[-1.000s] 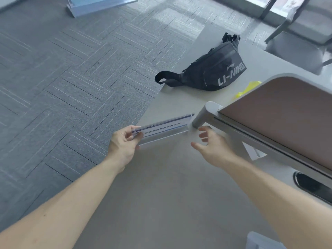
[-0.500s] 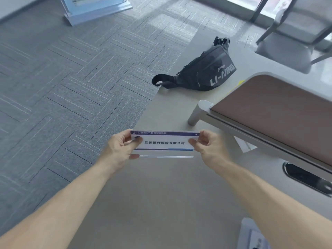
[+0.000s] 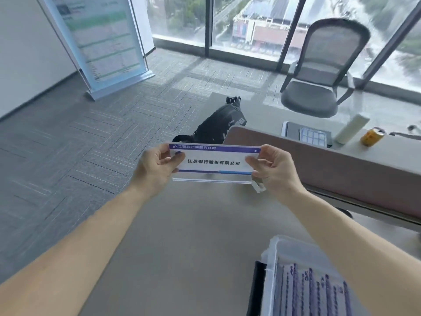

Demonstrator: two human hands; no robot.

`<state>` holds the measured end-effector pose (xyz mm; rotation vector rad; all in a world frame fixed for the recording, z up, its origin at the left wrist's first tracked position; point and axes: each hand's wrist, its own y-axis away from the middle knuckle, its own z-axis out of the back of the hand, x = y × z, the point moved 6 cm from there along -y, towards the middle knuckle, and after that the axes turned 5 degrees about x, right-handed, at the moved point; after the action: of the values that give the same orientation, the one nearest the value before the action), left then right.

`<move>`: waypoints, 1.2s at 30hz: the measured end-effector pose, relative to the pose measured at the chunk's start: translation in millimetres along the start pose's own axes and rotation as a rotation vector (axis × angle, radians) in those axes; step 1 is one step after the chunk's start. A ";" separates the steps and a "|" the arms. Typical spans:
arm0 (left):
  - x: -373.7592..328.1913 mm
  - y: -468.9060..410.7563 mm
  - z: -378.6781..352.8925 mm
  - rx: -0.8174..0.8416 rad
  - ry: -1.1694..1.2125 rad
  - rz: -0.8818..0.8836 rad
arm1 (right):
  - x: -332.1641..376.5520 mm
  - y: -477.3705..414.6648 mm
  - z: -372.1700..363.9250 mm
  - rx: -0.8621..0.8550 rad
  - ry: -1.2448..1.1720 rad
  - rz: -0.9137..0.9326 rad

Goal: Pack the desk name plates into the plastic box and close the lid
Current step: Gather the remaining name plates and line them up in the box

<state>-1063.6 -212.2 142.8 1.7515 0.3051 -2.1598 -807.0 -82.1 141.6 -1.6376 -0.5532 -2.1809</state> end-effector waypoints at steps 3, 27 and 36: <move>-48.1 27.4 -29.4 0.008 -0.020 -0.076 | 19.0 39.1 40.0 -0.016 -0.061 0.053; -232.6 201.7 -383.3 0.449 -1.029 -0.612 | -35.6 303.9 306.3 -0.366 0.121 0.108; -207.0 201.9 -458.2 0.577 -1.335 -0.630 | -84.2 328.4 332.0 -0.386 0.109 0.077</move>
<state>-533.7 -199.4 255.4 -0.0332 -0.1787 -3.5200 -346.6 -191.6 175.7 -1.6726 -0.0350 -2.4097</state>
